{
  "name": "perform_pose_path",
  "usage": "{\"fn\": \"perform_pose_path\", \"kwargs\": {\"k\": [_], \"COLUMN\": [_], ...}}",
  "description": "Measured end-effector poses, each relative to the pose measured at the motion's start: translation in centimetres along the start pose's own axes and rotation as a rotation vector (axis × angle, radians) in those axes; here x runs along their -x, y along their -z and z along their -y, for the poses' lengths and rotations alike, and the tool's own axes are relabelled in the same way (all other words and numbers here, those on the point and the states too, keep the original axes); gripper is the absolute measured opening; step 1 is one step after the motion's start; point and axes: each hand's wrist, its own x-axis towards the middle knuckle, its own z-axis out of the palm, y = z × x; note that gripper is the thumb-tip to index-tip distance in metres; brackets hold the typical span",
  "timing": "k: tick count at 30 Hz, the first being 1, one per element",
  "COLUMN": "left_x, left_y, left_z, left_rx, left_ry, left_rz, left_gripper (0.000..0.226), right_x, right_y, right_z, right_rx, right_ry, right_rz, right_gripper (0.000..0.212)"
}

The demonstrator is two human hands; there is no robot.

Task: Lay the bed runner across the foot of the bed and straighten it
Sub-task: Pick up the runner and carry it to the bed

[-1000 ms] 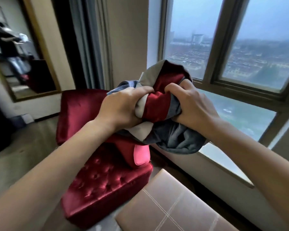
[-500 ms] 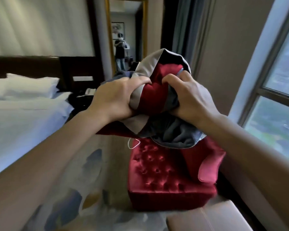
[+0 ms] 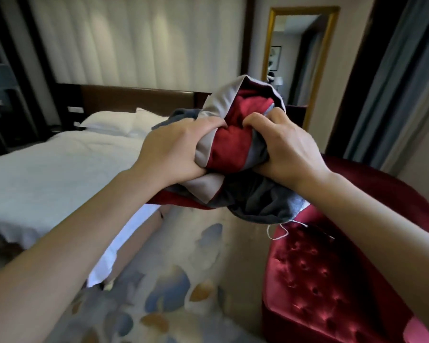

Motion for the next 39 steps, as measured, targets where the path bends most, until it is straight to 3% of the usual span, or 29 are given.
{"fn": "perform_pose_path", "kwargs": {"k": [10, 18, 27, 39], "left_x": [6.6, 11.2, 14.4, 15.1], "left_y": [7.2, 11.1, 13.4, 17.6], "left_z": [15.9, 26.0, 36.3, 53.6], "left_rx": [-0.154, -0.248, -0.254, -0.349], "left_ry": [0.084, 0.237, 0.271, 0.368], "left_rz": [-0.141, -0.059, -0.214, -0.166], "left_gripper": [0.06, 0.07, 0.066, 0.072], "right_x": [-9.8, -14.8, -21.6, -33.2], "right_y": [-9.1, -14.0, -20.5, -30.6], "right_z": [14.3, 23.9, 32.6, 44.3], "right_rx": [-0.15, -0.241, -0.285, -0.38], "right_ry": [0.165, 0.265, 0.381, 0.445], "right_rz": [-0.029, -0.005, -0.002, 0.001], "right_gripper": [0.055, 0.055, 0.053, 0.054]}}
